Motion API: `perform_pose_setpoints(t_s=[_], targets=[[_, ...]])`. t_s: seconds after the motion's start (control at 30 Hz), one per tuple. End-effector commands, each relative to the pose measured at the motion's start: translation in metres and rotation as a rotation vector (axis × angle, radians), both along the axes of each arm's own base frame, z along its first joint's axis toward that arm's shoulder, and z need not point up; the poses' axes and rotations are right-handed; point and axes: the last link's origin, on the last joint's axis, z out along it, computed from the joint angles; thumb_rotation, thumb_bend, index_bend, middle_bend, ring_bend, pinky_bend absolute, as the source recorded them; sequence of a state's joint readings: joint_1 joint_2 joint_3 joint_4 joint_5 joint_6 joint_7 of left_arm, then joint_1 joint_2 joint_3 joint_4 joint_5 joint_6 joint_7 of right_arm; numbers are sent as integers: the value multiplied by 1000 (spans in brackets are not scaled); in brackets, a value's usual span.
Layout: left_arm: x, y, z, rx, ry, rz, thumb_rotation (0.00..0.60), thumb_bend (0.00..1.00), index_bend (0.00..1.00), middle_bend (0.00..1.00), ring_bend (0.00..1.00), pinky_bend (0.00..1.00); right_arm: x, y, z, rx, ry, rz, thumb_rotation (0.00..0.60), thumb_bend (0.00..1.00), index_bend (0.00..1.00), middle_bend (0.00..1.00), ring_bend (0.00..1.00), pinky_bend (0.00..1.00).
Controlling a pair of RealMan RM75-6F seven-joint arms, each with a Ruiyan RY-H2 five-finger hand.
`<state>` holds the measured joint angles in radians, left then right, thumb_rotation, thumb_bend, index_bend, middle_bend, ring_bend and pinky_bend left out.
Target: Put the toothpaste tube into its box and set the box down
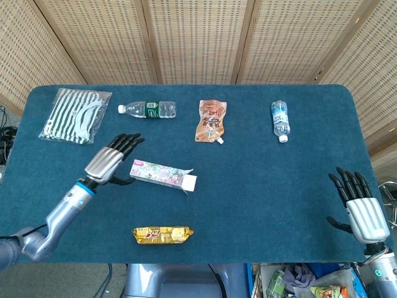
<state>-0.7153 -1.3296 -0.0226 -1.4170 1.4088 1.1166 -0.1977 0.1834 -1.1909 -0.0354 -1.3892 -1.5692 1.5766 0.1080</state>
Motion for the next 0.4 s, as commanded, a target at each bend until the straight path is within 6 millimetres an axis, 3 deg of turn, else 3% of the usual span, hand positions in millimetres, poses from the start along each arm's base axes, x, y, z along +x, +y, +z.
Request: perform_pose_setpoints(t_s=[0.03, 0.23, 0.4], targets=[[-38, -38, 46, 136, -7, 70, 600, 213, 0, 0, 0, 0, 1, 7, -1, -8, -5, -16, 600, 0, 0, 0, 0, 0], [-84, -94, 84, 286, 75, 232, 600, 177, 0, 0, 0, 0, 2, 17, 1, -39, -10, -24, 600, 0, 0, 0, 0, 0], [-94, -128, 84, 353, 73, 305, 600, 176, 0, 0, 0, 0, 3, 22, 6, -71, 18, -6, 600, 0, 0, 0, 0, 0]])
